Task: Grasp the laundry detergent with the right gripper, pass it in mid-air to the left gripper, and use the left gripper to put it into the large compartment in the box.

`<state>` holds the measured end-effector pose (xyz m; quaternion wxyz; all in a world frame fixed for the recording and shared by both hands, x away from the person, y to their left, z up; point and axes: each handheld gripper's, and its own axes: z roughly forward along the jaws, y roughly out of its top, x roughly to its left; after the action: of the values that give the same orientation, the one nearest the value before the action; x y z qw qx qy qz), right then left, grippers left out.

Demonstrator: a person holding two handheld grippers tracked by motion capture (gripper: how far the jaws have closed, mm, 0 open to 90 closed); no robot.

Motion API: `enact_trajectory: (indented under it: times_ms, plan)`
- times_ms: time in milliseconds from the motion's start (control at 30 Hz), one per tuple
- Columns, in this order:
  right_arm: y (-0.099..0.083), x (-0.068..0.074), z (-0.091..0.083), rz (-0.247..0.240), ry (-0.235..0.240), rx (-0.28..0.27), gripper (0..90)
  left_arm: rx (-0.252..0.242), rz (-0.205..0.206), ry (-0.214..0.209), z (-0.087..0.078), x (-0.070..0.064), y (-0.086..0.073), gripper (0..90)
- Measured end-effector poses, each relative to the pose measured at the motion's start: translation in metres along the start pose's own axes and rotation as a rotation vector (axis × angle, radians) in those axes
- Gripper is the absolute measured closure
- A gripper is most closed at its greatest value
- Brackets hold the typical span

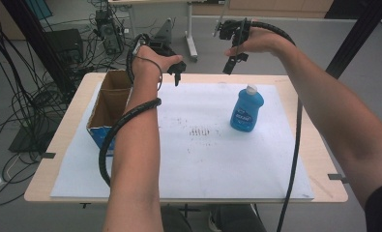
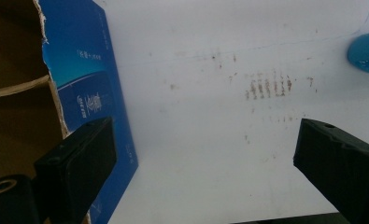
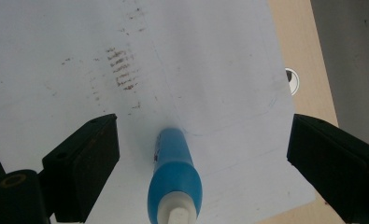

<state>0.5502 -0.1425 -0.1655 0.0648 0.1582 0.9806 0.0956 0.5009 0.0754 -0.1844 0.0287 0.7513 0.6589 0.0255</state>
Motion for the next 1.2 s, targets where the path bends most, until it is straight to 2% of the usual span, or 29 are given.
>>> enact_trajectory:
  times_ms: [333,567,900,1033,1200]
  plan:
    - [-0.001,0.000,0.000,-0.001,-0.002,0.001,9.2,-0.001,0.002,0.001,0.000,0.000,0.000,6.5]
    - [-0.010,0.000,-0.001,0.014,-0.003,0.011,9.2,0.000,0.000,-0.001,0.003,-0.001,-0.001,6.5]
    - [-0.043,-0.003,-0.009,0.062,-0.018,0.018,8.7,-0.006,0.012,0.000,0.001,-0.008,-0.002,6.5]
    - [-0.059,-0.003,-0.012,0.074,-0.012,-0.004,8.8,-0.003,0.016,0.004,0.002,-0.011,-0.003,6.5]
    - [-0.080,-0.003,-0.011,0.096,-0.008,0.006,8.8,-0.004,0.025,0.001,0.001,-0.015,-0.004,6.5]
